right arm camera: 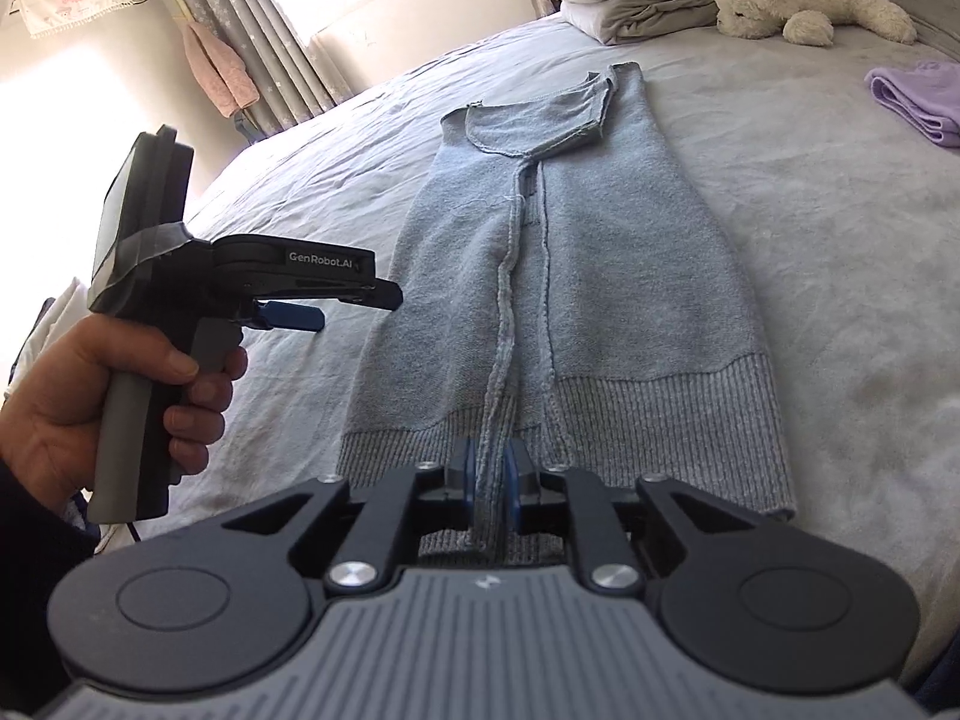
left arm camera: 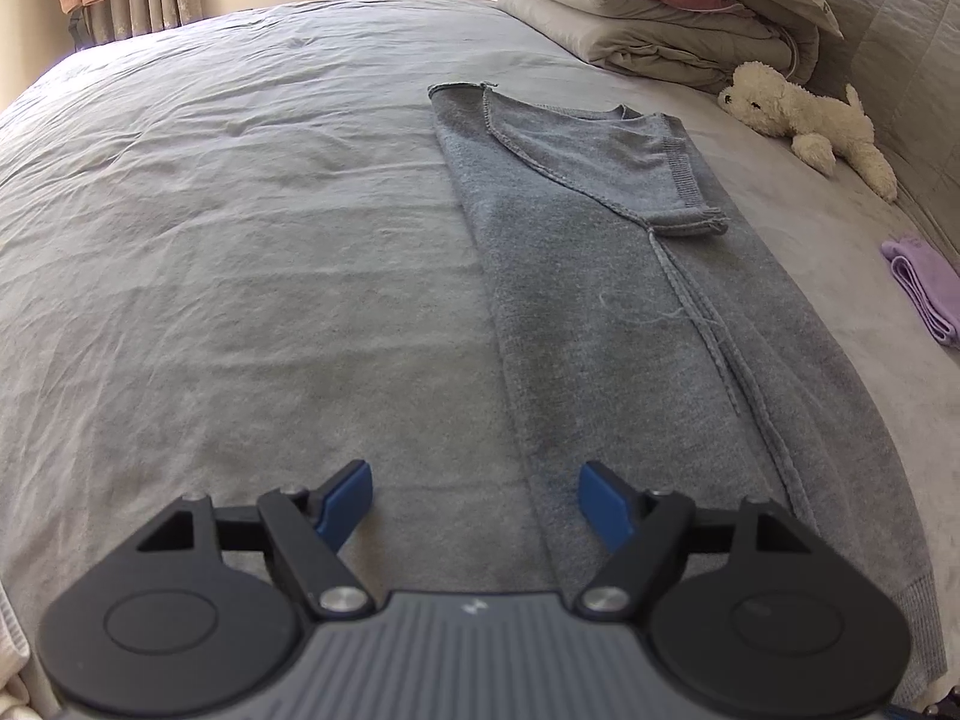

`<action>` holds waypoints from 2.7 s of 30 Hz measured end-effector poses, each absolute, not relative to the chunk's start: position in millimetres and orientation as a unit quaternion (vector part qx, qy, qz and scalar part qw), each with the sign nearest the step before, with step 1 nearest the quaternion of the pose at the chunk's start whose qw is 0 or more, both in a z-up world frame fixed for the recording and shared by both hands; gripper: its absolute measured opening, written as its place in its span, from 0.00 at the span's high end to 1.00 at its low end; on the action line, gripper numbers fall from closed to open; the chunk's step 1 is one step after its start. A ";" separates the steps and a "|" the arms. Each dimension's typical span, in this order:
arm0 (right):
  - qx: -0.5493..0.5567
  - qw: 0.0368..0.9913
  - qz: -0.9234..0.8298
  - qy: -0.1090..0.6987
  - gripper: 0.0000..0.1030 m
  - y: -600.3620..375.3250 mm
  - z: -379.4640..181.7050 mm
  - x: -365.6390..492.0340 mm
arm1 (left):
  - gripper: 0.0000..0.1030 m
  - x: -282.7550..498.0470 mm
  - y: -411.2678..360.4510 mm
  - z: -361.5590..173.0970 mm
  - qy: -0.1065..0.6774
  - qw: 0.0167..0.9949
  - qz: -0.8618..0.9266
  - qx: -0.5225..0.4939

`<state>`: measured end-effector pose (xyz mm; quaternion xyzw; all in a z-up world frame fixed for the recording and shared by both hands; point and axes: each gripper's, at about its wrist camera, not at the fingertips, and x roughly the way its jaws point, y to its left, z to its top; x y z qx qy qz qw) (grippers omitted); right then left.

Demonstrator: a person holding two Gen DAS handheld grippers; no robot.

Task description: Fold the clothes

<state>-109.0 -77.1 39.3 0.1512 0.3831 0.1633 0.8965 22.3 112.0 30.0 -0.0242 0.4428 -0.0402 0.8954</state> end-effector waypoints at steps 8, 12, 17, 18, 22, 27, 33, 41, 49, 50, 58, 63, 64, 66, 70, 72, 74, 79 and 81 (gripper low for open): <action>0.091 0.909 0.125 0.387 0.95 -71.8 37.8 -111.7 | 0.24 8.9 99.7 25.3 0.432 0.901 -0.033 0.015; 0.089 0.900 0.131 0.406 0.94 -72.2 35.3 -112.6 | 0.24 4.7 96.6 26.9 0.435 0.899 -0.037 0.028; 0.097 0.902 0.146 0.394 0.93 -73.1 44.2 -119.2 | 0.24 3.3 97.7 28.7 0.435 0.899 -0.042 0.035; 0.095 0.904 0.141 0.393 0.92 -73.0 44.8 -118.1 | 0.24 3.4 97.6 28.7 0.435 0.899 -0.041 0.035; 0.092 0.903 0.147 0.392 0.85 -77.3 49.1 -114.6 | 0.24 3.4 97.2 31.1 0.438 0.898 -0.043 0.031; 0.107 0.908 0.178 0.365 0.85 -83.2 62.3 -87.5 | 0.25 3.2 101.7 39.0 0.426 0.903 -0.047 0.014; 0.051 0.887 0.196 0.416 0.85 -64.1 35.9 -37.3 | 0.24 2.8 90.9 26.6 0.436 0.898 -0.048 0.038; 0.029 0.886 0.237 0.397 0.82 -75.3 55.1 -38.3 | 0.25 4.6 101.5 35.8 0.433 0.900 -0.045 0.030; 0.004 0.884 0.210 0.418 0.80 -72.7 43.6 27.1 | 0.25 11.0 98.4 32.9 0.439 0.897 -0.044 0.019; -0.012 0.885 0.202 0.419 0.82 -70.4 37.7 29.1 | 0.25 11.6 99.2 33.6 0.437 0.898 -0.042 0.018; -0.030 0.892 0.195 0.408 0.85 -72.7 38.4 21.3 | 0.25 14.2 101.4 35.8 0.439 0.897 -0.047 0.007; -0.053 0.889 0.194 0.411 0.84 -65.7 29.3 20.9 | 0.25 15.2 101.2 37.1 0.439 0.897 -0.047 0.002; -0.052 0.889 0.194 0.412 0.93 -65.7 29.7 21.6 | 0.25 15.4 102.5 36.9 0.439 0.897 -0.045 -0.001; -0.040 0.890 0.193 0.411 0.95 -67.5 32.1 22.5 | 0.25 15.8 105.1 36.5 0.440 0.897 -0.042 -0.005; 0.006 0.898 0.175 0.403 0.96 -76.6 42.6 17.0 | 0.30 0.8 120.1 46.4 0.453 0.889 -0.044 -0.044; 0.031 0.897 0.163 0.409 0.93 -79.2 42.4 10.3 | 0.15 -17.8 141.0 58.8 0.413 0.904 -0.057 -0.096; 0.029 0.898 0.188 0.396 0.93 -75.1 45.8 2.6 | 0.09 -17.1 145.9 52.2 0.405 0.911 -0.033 -0.071; 0.021 0.911 0.167 0.376 0.93 -79.4 53.3 10.4 | 0.22 0.8 158.1 38.5 0.429 0.893 0.014 -0.137; 0.013 0.911 0.163 0.379 0.93 -82.3 53.1 9.6 | 0.16 -6.5 153.7 39.3 0.418 0.900 0.021 -0.123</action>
